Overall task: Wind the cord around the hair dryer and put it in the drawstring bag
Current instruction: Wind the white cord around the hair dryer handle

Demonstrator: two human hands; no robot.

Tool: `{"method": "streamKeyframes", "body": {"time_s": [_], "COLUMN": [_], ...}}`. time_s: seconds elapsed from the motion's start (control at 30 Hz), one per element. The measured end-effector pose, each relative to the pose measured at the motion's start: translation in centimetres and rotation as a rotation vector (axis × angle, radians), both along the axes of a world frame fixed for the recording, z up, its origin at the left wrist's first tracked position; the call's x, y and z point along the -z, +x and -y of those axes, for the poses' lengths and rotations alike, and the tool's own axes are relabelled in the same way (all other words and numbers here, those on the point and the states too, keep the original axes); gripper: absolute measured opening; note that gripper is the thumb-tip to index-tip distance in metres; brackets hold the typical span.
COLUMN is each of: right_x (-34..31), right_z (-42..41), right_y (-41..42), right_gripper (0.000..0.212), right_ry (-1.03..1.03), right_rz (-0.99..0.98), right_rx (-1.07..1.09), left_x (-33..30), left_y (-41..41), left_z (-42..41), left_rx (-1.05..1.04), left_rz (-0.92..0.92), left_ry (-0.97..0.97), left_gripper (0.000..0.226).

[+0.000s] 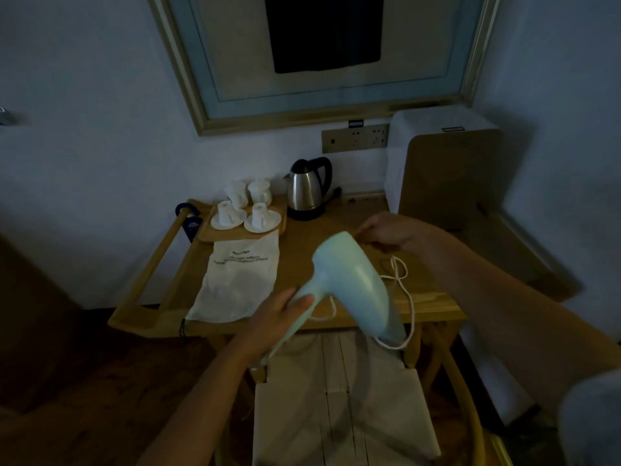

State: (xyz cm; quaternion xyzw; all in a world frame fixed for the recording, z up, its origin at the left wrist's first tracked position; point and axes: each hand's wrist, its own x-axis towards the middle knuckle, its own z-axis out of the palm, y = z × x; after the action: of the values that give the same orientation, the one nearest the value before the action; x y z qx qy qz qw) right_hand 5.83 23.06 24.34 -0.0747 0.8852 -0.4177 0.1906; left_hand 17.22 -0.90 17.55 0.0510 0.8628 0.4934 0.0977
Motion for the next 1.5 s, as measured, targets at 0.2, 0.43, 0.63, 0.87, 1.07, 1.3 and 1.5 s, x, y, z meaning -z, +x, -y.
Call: {"method": "streamKeyframes", "body": {"time_s": [0.2,0.43,0.63,0.87,1.07,1.3,1.5], "right_x": [-1.6,-1.8,-3.8,-5.3,-1.0,6.9,9.0], "right_z": [2.4,1.8,2.9,5.5,6.0,4.8,1.2], "right_y": [0.2,0.7,2.2,5.3,9.4,12.0,11.3], "right_gripper": [0.023,0.01,0.009,0.013,0.014,0.023,0.026], "right_ry": [-0.102,-0.136,-0.08,0.218,0.193,-0.234,-0.652], "right_rz": [-0.064,-0.028,-0.178,-0.563,-0.644,-0.182,0.315], "right_rx": [0.098,0.109,0.004,-0.07,0.03,-0.046,-0.29], "left_x": [0.4,-0.7,-0.3,-0.6,-0.4,0.1,-2.2], "left_y": [0.7,0.9,0.5,-0.5,-1.8,-1.6,-1.9], "left_z": [-0.4,0.0,0.0,-0.5,-0.5,0.0,1.7], "left_rx": [0.045,0.07,0.034,-0.093,-0.289,-0.421,-0.235], "left_rz": [-0.525,-0.66,-0.474,-0.18,0.045,0.337,0.373], "left_ry": [-0.503,-0.472,-0.417,-0.211,0.176,0.691,0.941], "left_gripper": [0.043,0.053,0.043,0.042,0.038,0.042,0.04]}}
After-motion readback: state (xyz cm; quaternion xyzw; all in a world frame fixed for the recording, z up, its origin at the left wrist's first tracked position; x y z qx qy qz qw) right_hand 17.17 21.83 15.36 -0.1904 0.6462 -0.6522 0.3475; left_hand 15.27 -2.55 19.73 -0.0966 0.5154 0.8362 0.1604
